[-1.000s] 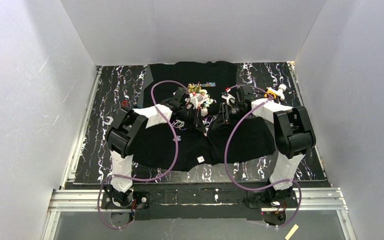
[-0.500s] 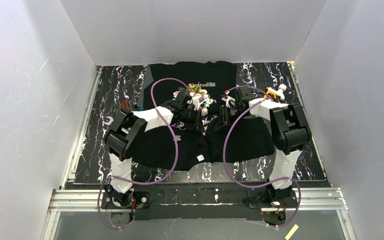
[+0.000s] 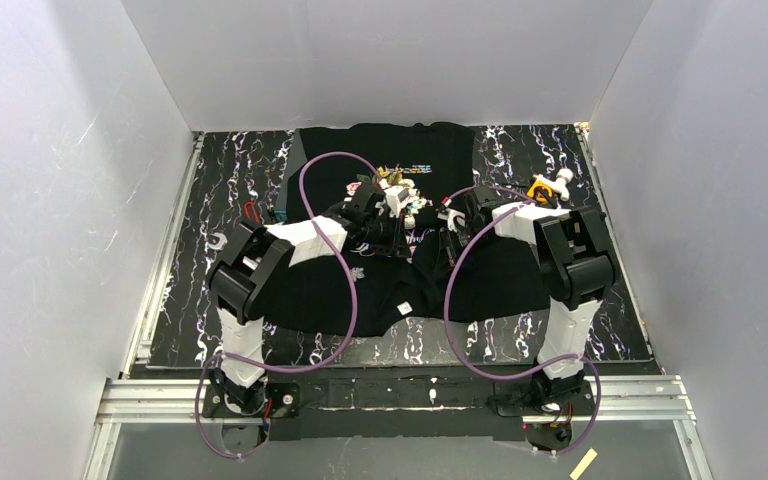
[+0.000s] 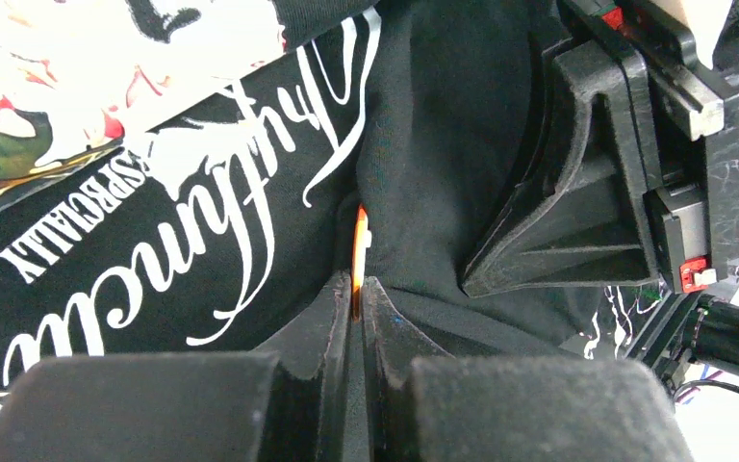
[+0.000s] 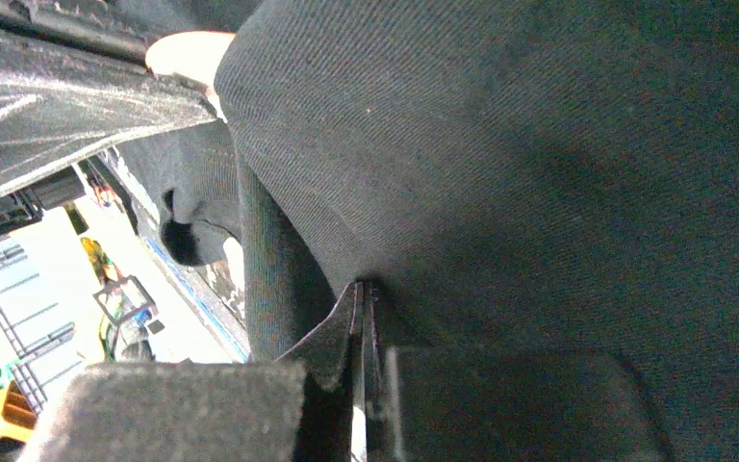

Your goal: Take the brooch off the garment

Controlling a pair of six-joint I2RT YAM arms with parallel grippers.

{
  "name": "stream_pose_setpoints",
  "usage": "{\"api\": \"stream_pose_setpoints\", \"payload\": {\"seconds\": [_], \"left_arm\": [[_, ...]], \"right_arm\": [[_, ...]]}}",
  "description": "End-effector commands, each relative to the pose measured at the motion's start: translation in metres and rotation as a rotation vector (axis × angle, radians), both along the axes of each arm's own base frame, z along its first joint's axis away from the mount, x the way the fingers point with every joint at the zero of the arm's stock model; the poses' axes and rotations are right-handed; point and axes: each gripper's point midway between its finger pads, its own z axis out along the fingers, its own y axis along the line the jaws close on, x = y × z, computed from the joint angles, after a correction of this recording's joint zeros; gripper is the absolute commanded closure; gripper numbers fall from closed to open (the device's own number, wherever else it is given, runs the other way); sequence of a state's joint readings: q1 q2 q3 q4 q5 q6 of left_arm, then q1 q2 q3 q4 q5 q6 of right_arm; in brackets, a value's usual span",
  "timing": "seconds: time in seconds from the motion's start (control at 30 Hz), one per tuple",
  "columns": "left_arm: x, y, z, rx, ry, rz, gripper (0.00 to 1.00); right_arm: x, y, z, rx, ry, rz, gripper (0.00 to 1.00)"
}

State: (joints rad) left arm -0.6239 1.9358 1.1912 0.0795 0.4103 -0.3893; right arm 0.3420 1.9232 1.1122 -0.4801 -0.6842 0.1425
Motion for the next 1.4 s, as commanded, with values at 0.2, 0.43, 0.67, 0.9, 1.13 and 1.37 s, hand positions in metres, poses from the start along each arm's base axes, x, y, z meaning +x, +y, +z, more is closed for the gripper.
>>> {"api": "stream_pose_setpoints", "payload": {"seconds": [0.2,0.43,0.67,0.9,1.13,1.37], "left_arm": [[0.009,-0.011,0.04,-0.062,-0.163,-0.016,1.0],[-0.001,-0.009,0.035,-0.047,-0.209,-0.069,1.0],[-0.011,-0.009,0.027,-0.021,-0.251,-0.132,1.0],[-0.012,-0.008,0.025,-0.008,-0.288,-0.165,1.0],[-0.012,-0.011,0.026,-0.012,-0.316,-0.184,1.0],[-0.009,-0.009,0.028,-0.009,-0.321,-0.157,1.0]], "right_arm": [[-0.041,-0.004,0.009,0.025,0.055,0.101,0.99],[-0.001,0.002,0.064,0.153,-0.136,0.129,0.99],[0.057,0.018,0.099,0.202,-0.29,0.005,0.9],[0.089,0.017,0.073,0.12,-0.311,-0.062,0.87],[0.081,0.022,0.043,0.077,-0.284,-0.033,0.88],[0.061,0.011,0.019,0.014,-0.252,0.013,0.9]]}}
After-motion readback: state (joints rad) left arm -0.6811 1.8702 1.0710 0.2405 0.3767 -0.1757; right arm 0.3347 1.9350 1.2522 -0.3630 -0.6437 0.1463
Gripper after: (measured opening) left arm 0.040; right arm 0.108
